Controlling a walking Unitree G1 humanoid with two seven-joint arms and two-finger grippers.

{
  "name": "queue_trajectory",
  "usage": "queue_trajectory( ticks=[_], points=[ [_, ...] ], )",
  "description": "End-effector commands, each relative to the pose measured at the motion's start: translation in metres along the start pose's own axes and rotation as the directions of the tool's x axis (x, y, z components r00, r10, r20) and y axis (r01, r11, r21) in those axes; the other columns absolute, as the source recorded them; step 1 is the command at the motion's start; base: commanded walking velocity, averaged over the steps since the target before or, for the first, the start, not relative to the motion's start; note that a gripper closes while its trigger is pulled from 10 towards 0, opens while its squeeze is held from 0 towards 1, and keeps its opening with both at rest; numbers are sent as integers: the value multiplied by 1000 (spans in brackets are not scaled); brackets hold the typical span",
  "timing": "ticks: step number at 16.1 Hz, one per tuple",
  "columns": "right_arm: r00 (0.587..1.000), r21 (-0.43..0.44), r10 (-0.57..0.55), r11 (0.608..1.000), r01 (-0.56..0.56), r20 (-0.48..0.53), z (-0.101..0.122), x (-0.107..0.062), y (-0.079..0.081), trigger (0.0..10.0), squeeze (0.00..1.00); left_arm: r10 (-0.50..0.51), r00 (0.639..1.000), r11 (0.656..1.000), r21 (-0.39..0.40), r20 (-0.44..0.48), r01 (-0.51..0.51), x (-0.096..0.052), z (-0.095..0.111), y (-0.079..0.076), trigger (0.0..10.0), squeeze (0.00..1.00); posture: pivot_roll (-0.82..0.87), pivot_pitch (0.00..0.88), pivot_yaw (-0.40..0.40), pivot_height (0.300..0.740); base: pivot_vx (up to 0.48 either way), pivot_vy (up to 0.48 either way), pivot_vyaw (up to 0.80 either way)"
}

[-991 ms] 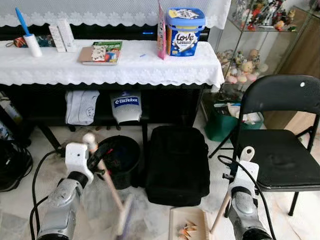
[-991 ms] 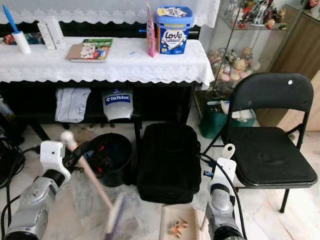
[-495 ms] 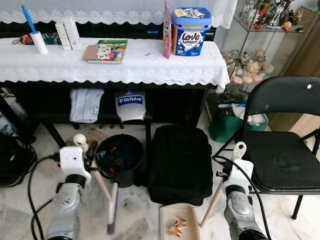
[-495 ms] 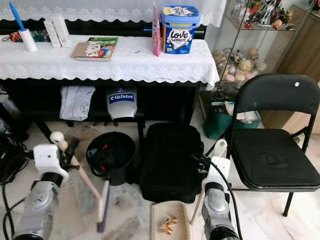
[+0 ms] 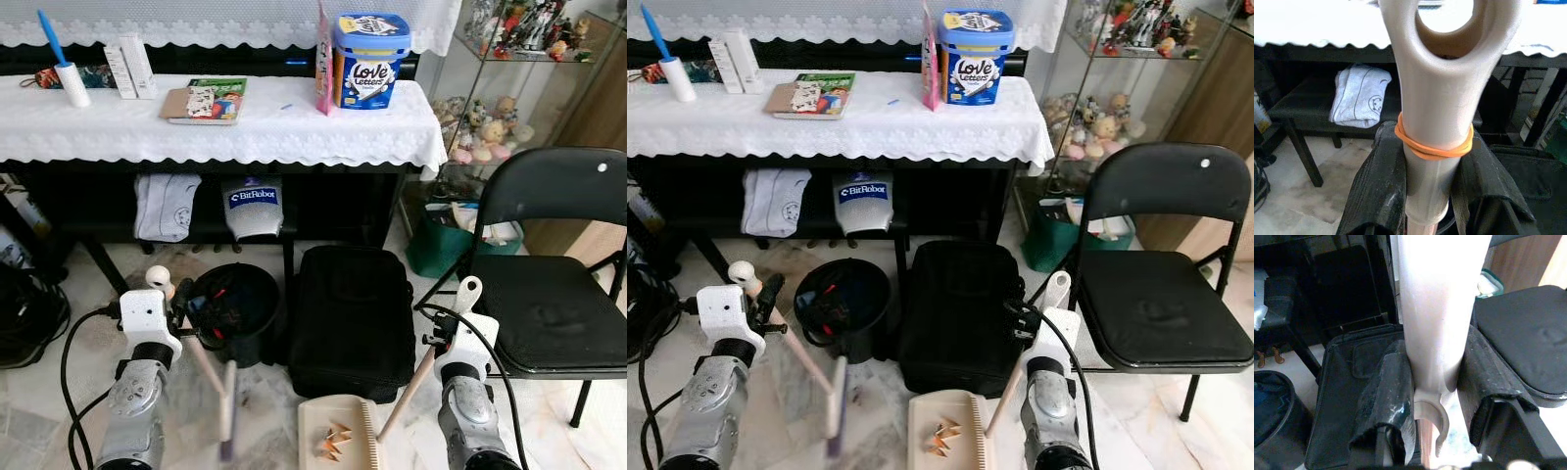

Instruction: Sweep floor

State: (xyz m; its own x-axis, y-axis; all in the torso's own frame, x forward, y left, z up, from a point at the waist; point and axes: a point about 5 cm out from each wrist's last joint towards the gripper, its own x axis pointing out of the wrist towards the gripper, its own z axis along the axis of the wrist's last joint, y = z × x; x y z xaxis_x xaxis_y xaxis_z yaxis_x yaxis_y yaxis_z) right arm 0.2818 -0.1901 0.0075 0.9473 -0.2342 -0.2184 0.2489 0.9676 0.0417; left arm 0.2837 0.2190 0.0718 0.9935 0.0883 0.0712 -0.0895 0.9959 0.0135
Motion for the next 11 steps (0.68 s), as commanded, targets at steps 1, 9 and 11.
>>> queue_trajectory(
  ticks=[1,9,11],
  points=[
    [997,2,-3,1000,2,79,14,4,-2,10000,0,9,999,1000,-8,39,-9,5,8,0,10000,0,-33,0,-18,740,0,0,0],
    [991,-64,52,997,-44,127,20,5,1,10000,0,-13,999,1000,16,46,12,7,5,-3,10000,0,-31,0,-24,740,0,0,488],
    [989,-65,57,997,-48,134,22,6,2,10000,0,-14,999,1000,17,47,13,8,5,-3,10000,0,-31,0,-27,740,0,0,781]
  ],
)
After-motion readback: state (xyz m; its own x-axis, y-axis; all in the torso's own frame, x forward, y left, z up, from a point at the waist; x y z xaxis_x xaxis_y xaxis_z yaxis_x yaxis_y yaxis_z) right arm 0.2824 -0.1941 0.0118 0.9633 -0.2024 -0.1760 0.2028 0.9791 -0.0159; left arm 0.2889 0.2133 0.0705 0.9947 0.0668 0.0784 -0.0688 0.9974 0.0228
